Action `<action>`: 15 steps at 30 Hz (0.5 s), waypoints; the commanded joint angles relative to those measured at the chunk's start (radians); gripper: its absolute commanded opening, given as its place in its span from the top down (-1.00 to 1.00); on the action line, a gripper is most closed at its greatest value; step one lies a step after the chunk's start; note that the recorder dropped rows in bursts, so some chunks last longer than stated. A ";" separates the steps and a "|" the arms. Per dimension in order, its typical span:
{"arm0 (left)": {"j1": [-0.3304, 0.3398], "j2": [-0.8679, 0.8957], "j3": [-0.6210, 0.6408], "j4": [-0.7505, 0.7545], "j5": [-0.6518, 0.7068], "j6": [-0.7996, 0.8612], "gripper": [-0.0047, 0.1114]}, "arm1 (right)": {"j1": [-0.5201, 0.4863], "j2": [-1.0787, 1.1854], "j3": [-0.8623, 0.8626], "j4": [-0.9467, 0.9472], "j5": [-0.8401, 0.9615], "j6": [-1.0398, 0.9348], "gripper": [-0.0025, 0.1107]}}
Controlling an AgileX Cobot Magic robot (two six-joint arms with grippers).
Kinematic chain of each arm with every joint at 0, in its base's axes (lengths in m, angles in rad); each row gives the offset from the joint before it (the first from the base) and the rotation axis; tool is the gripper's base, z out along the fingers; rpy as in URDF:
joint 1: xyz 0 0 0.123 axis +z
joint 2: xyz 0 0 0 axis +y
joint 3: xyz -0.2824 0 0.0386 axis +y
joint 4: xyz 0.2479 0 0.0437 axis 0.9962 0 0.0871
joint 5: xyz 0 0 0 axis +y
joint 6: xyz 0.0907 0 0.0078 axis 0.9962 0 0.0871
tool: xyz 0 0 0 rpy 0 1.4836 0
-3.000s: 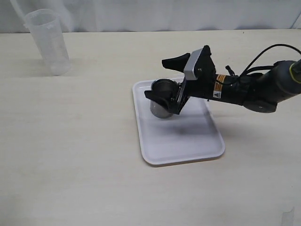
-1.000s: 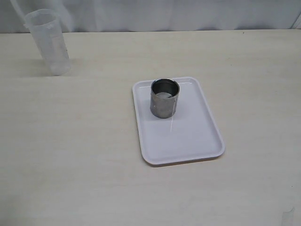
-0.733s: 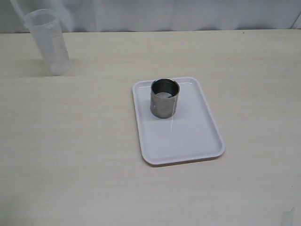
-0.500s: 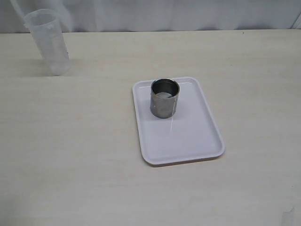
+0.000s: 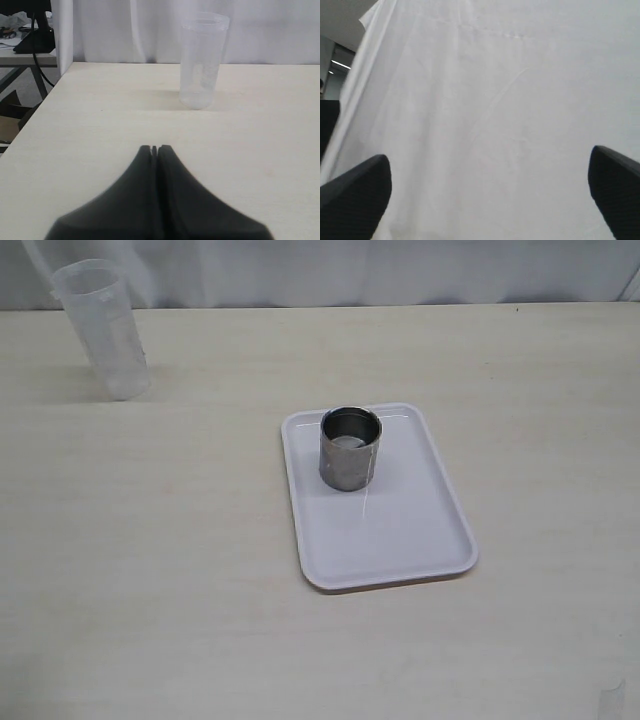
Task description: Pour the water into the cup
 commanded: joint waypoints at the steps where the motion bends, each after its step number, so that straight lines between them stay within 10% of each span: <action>1: 0.000 -0.003 0.003 -0.005 -0.012 -0.006 0.92 | 0.000 -0.075 0.006 0.047 0.165 -0.207 -0.98; 15: 0.000 -0.003 0.003 -0.005 -0.012 -0.006 0.92 | -0.002 -0.080 0.074 0.203 0.332 -0.512 -0.98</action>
